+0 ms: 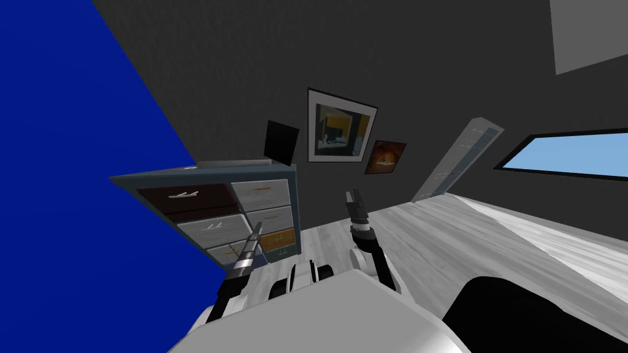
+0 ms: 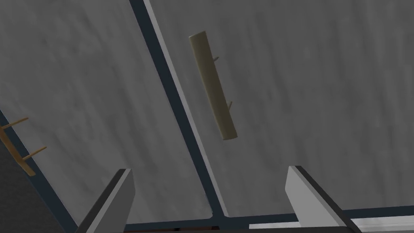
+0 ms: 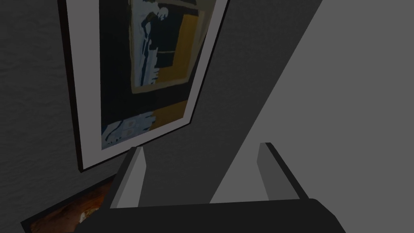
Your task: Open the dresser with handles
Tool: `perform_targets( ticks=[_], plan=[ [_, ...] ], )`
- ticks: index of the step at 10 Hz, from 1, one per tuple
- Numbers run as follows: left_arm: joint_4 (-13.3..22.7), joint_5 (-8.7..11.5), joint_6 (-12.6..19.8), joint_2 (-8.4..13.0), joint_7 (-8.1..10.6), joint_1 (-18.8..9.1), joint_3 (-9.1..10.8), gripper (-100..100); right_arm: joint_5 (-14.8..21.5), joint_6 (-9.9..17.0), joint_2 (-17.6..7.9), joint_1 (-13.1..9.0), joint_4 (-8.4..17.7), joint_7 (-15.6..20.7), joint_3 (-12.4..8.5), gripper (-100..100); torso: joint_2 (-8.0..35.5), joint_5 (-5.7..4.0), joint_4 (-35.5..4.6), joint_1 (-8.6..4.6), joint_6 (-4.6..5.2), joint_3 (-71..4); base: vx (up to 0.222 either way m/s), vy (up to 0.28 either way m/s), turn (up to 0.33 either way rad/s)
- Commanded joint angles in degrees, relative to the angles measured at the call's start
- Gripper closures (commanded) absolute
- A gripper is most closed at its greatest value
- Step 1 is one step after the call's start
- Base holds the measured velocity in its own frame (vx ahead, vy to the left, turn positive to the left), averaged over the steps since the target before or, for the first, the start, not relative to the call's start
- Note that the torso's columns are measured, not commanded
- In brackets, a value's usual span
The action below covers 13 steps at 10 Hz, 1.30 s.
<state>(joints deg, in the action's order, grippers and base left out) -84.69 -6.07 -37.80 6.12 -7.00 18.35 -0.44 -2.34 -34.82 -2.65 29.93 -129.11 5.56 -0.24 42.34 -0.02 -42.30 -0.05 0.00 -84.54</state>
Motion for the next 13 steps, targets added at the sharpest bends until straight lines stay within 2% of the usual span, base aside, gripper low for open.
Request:
perform_targets(
  ticks=[1, 2, 3, 6, 7, 8, 9, 10, 11, 13],
  plan=[
    [3.2, -0.1, -0.5, -1.8, -0.22, -0.8, 0.26, -100, 0.0, 0.0, 0.0, 0.0, 0.0, 0.0, 0.0, 0, 0.0, 0.00, 0.0, 0.02, 0.00, 0.0, 0.082, -0.054, -0.008],
    [4.3, -0.1, -0.6, -3.4, -0.32, -1.0, 0.34, -100, 0.0, 0.0, 0.0, 0.0, 0.0, 0.0, 0.0, 0, 0.1, 0.02, 0.0, 0.08, 0.00, 0.0, 0.092, -0.055, -0.010],
    [3.6, -0.1, -0.6, -2.5, -0.23, -0.9, 0.28, -100, 0.0, 0.0, 0.0, 0.0, 0.0, 0.0, 0.0, 0, 0.0, 0.02, 0.0, 0.07, 0.00, 0.0, 0.046, -0.028, -0.001],
    [1.1, -0.1, 2.6, -2.3, 0.11, -1.5, 0.49, -100, 0.0, 0.0, 0.0, 0.0, 0.0, 0.0, 0.0, 0, -0.1, 0.03, 0.0, 0.11, 0.00, 0.0, 0.051, -0.013, -0.011],
    [1.5, -0.1, 2.0, -2.3, 0.07, -1.5, 0.47, -100, 0.0, 0.0, 0.0, 0.0, 0.0, 0.0, 0.0, 0, -0.1, 0.02, 0.0, 0.08, 0.00, -0.1, 0.026, -0.002, -0.002],
    [2.6, -0.1, 0.7, -2.5, -0.11, -1.1, 0.36, 100, 0.0, 0.0, 0.0, 0.0, 0.0, 0.0, 0.0, 0, 0.0, 0.02, 0.0, 0.07, -0.01, 0.0, -0.029, 0.009, 0.016],
    [3.7, -0.1, -0.6, -2.7, -0.25, -0.9, 0.27, 100, 0.0, 0.0, 0.0, 0.0, 0.0, 0.0, 0.0, 0, 0.2, 0.03, 0.0, 0.10, -0.01, 0.1, -0.065, 0.012, 0.019],
    [2.9, 0.0, -0.1, -2.4, 0.01, -1.2, 0.33, 100, 0.0, 0.0, 0.0, 0.0, 0.0, 0.0, 0.0, 0, -0.1, 0.14, 0.1, 0.24, 0.01, 0.0, -0.041, 0.000, 0.001],
    [2.4, 0.0, 0.2, -0.6, -0.01, -1.2, 0.36, -100, 0.0, 0.0, 0.0, 0.0, 0.0, 0.0, 0.0, 0, -0.3, 0.10, 0.1, 0.21, 0.01, -0.1, -0.013, -0.015, 0.002],
    [0.9, 0.1, 2.3, 0.8, 0.04, -1.3, 0.52, -100, 0.0, 0.0, 0.0, 0.0, 0.0, 0.0, 0.0, 0, -0.2, 0.00, 0.1, -0.01, 0.00, -0.2, 0.007, -0.040, 0.016]
  ],
)
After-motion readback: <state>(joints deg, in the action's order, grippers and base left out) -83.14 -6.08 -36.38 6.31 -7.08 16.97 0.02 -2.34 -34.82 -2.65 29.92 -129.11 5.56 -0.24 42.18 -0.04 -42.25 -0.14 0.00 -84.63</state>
